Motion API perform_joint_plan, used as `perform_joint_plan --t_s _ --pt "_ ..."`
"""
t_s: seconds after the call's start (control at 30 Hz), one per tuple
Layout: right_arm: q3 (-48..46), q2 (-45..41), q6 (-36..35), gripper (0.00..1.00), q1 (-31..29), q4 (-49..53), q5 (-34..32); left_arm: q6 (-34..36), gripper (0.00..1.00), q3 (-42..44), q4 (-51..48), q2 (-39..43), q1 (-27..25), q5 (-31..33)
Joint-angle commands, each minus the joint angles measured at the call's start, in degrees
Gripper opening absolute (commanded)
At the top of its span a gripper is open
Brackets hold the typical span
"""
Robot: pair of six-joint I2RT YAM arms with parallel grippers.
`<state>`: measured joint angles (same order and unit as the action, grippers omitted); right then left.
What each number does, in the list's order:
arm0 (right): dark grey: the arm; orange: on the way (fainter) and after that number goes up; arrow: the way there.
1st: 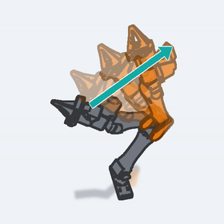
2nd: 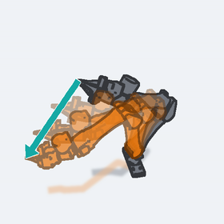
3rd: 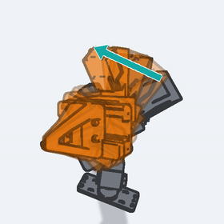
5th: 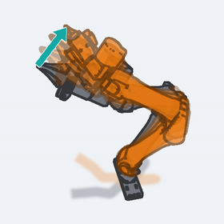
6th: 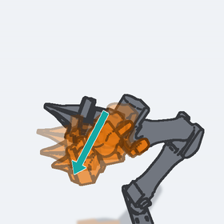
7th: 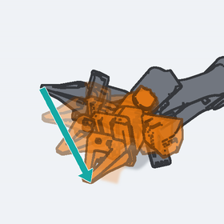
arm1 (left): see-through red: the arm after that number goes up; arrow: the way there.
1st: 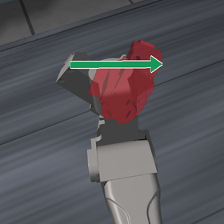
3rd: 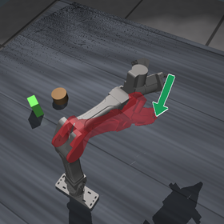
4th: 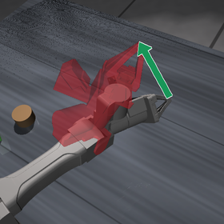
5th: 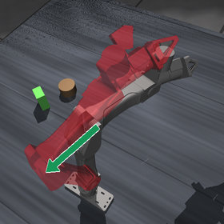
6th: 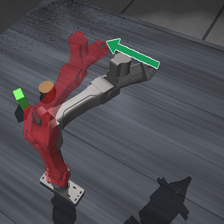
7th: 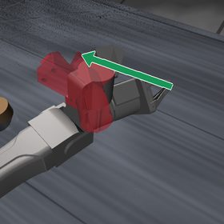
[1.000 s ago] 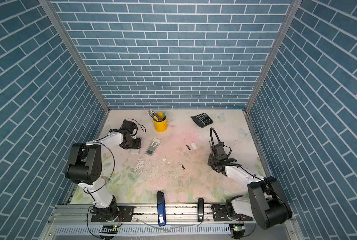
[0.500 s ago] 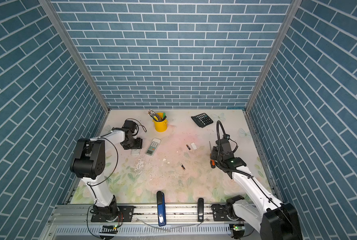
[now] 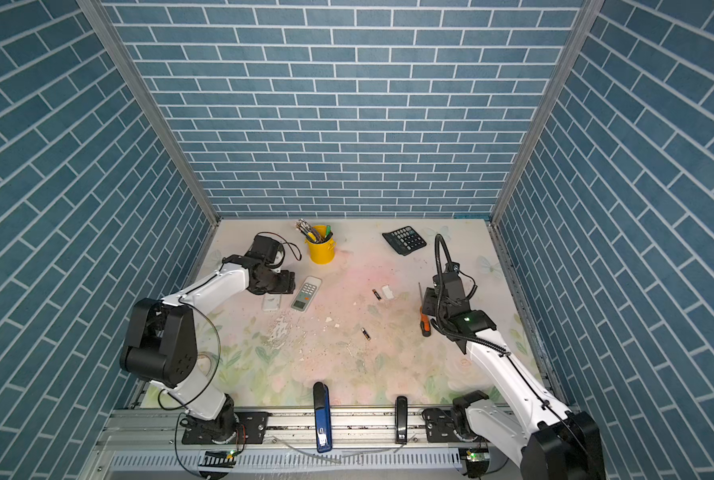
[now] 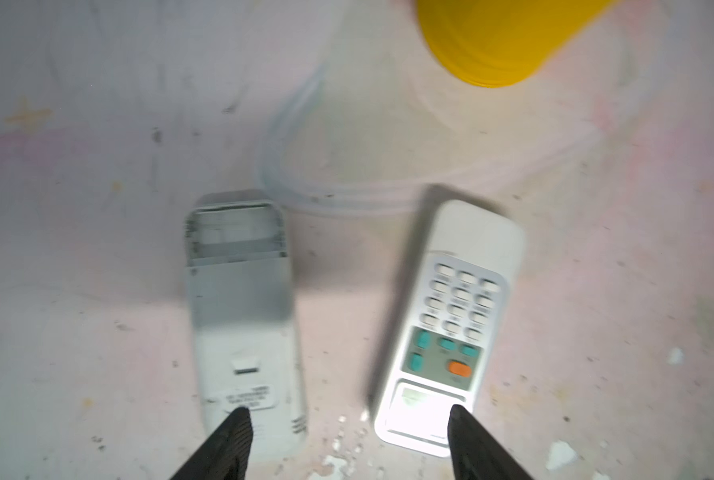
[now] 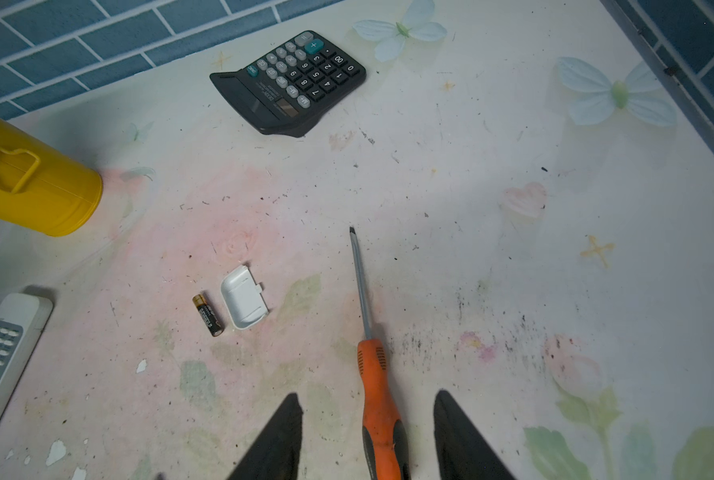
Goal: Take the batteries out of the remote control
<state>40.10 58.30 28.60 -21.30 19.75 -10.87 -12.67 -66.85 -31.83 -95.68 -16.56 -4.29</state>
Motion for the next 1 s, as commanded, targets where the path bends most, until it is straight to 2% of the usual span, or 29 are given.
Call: perform_joint_plan --t_s 0.0,0.17,0.37,0.77,0.97 --pt "2.75 1.03 -1.57 0.52 0.18 0.91 0.37 0.15 0.76 -1.77 -0.89 -2.27 -3.68 -1.21" --pt "3.24 1.18 -1.88 0.52 0.21 0.99 0.50 1.09 0.76 -4.58 -0.60 -7.34 -6.29 -1.56" --pt "3.10 1.07 -1.88 0.52 0.20 1.11 0.44 1.76 0.76 -6.29 -1.39 -10.64 -7.48 2.20" --pt "3.74 2.50 -1.88 0.52 0.18 0.37 0.99 1.83 0.76 -7.50 -1.26 -14.34 -7.55 4.99" --pt "3.50 2.23 -1.88 0.52 0.20 0.41 0.85 2.12 0.73 -8.67 -1.37 -16.24 -7.53 5.96"
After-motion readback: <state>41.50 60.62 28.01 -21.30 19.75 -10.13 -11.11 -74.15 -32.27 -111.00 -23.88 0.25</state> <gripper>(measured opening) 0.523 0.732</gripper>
